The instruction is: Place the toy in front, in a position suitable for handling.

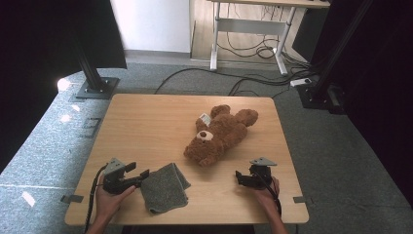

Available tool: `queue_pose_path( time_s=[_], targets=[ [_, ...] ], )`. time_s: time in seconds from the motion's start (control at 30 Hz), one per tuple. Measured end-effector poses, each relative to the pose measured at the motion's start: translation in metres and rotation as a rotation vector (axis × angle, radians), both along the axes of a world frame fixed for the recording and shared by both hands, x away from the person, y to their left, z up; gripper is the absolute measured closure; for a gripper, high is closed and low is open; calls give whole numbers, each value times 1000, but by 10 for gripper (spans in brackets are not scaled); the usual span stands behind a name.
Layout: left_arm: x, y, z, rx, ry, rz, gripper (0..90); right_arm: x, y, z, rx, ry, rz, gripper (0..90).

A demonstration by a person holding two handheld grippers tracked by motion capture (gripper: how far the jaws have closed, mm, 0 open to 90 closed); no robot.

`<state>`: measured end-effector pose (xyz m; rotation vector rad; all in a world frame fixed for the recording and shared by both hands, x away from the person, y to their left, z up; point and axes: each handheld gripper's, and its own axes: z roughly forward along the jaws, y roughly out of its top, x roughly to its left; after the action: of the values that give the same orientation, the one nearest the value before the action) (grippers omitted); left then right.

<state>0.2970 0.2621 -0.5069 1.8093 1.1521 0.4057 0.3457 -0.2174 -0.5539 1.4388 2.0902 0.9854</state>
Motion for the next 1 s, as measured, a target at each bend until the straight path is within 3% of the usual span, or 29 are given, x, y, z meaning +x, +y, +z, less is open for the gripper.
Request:
queue_pose_path(
  time_s=[0.23, 0.27, 0.43, 0.7, 1.0],
  targets=[
    [-1, 3, 0, -22, -36, 30, 355, -2, 0, 1, -4, -17, 7, 183],
    [0, 5, 1, -57, -12, 16, 365, -2, 0, 1, -6, -24, 9, 184],
    [2, 8, 0, -62, 0, 20, 395, -1, 2, 2, -12, -42, 19, 193],
    [3, 5, -2, -32, 27, -18, 395, -4, 10, 15, 25, -89, 82, 208],
    [4, 0, -5, -2, 55, -69, 391, 6, 0, 35, 88, -141, 64, 222]
  ],
)
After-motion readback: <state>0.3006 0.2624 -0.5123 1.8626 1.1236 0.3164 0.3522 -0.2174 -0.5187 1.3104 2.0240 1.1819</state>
